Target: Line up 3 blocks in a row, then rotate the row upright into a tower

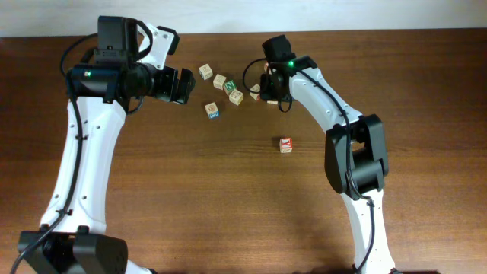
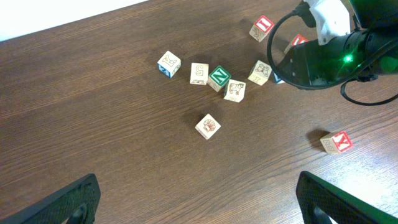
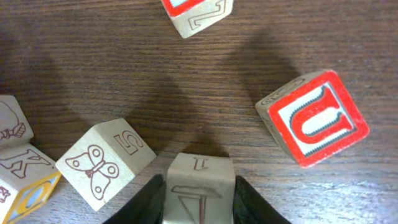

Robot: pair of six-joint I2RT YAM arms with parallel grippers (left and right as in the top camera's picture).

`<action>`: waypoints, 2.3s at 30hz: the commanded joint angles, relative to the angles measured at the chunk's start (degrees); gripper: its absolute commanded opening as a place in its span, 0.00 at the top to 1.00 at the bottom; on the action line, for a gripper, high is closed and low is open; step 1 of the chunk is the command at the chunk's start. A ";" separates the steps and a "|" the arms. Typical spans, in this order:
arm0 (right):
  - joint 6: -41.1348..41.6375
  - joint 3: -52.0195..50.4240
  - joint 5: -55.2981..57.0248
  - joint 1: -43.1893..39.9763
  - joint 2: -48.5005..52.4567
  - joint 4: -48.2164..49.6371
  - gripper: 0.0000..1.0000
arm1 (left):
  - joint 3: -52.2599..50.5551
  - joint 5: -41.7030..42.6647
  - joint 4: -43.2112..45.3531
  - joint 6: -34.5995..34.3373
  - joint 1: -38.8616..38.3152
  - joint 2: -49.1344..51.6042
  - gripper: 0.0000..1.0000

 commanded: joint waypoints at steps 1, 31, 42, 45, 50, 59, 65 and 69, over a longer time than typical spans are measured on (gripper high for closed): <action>1.44 -0.44 0.24 -0.37 0.87 -0.44 0.67 | 1.22 0.48 0.11 0.72 -0.02 0.26 0.01; 3.93 -8.52 1.75 9.18 -6.97 -24.06 0.68 | 1.22 0.48 0.09 0.72 -0.02 0.26 0.01; -1.44 5.60 1.79 8.26 -7.04 -25.42 0.46 | 1.22 0.48 0.09 0.72 -0.02 0.26 0.01; -14.32 5.97 1.79 6.91 -6.32 -13.73 0.43 | 1.22 0.48 0.11 0.72 -0.02 0.26 0.01; -26.80 5.95 1.57 4.33 -0.11 0.55 0.42 | 1.22 0.48 0.11 0.72 0.00 0.26 0.01; -29.03 5.95 -3.45 2.49 5.35 5.16 0.48 | 1.22 0.48 0.11 0.72 -0.09 0.26 0.01; -17.46 5.95 -3.21 1.81 5.35 3.65 0.60 | 1.22 0.48 0.11 0.72 -0.13 0.26 0.01; -13.33 5.97 -3.26 1.36 5.33 2.03 0.66 | 1.22 0.48 0.11 0.72 -0.13 0.26 0.01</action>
